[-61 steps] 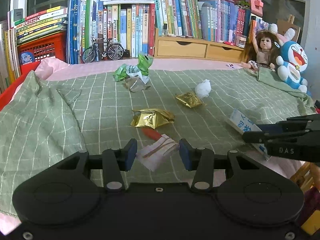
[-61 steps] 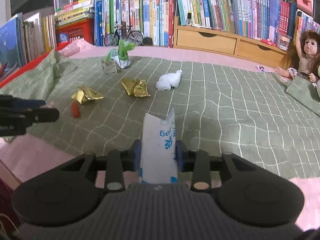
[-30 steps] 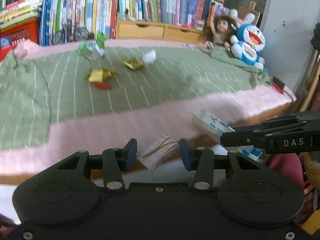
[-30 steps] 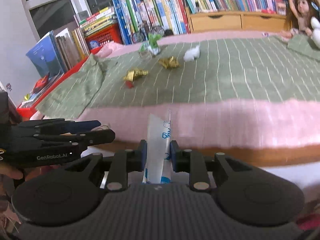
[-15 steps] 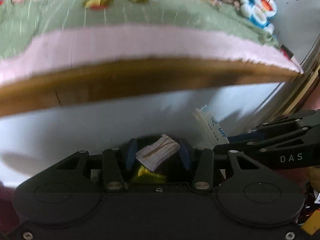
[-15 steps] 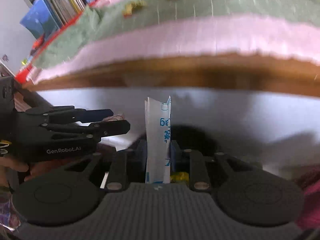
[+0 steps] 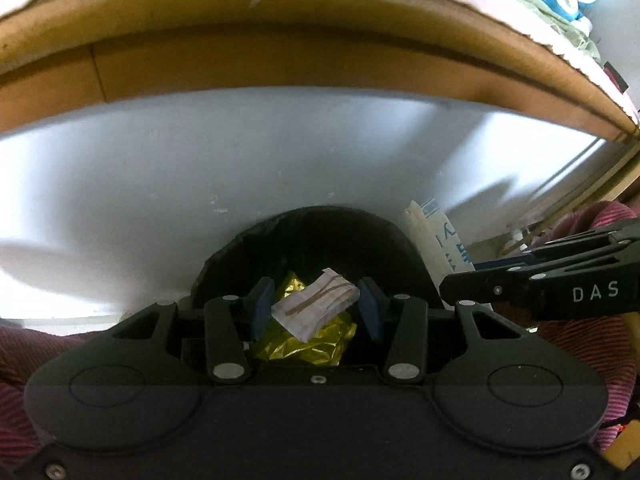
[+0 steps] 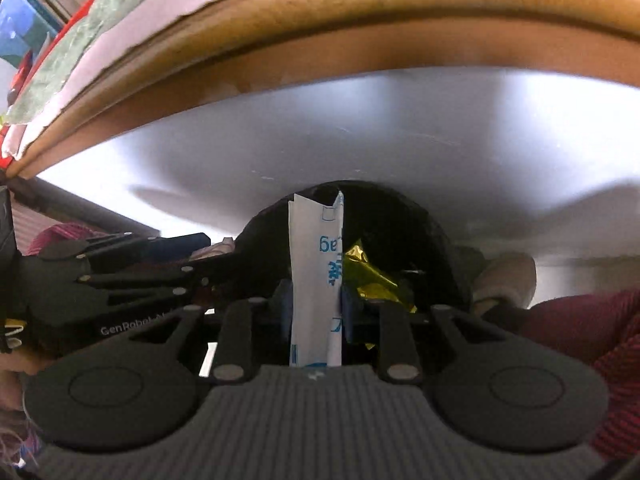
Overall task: Collect trash
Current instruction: 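Lower both held items into the bin and open both tools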
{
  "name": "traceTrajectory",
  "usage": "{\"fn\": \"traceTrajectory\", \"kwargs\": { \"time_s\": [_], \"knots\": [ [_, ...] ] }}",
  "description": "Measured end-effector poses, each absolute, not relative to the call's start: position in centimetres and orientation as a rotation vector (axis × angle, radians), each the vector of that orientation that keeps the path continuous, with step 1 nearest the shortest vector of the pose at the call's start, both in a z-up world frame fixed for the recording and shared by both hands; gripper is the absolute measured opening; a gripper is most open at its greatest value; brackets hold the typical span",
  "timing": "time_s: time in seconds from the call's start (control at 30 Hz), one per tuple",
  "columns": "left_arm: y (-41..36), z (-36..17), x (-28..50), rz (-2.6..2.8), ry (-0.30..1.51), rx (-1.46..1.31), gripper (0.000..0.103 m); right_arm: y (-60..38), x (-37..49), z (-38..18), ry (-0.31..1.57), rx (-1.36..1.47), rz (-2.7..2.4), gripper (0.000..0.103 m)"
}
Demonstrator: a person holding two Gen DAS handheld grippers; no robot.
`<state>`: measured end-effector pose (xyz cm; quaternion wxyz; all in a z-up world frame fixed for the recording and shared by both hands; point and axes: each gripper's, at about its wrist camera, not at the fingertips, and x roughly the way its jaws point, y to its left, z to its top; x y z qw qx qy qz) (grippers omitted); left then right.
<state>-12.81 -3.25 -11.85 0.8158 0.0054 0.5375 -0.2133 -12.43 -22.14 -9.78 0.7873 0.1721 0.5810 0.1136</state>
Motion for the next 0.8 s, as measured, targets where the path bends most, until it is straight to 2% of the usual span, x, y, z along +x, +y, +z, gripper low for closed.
{"fn": "traceTrajectory", "kwargs": {
  "time_s": [0.67, 0.8],
  "knots": [
    [-4.6, -14.6, -12.2, -0.418, 1.250, 0.029, 0.044, -21.7, -11.1, -12.0, 1.327, 0.382, 0.184, 0.033],
    [-4.7, -14.9, -11.9, -0.412, 1.257, 0.036, 0.044, -21.8, -11.1, -12.2, 1.328, 0.389, 0.179, 0.038]
  ]
}}
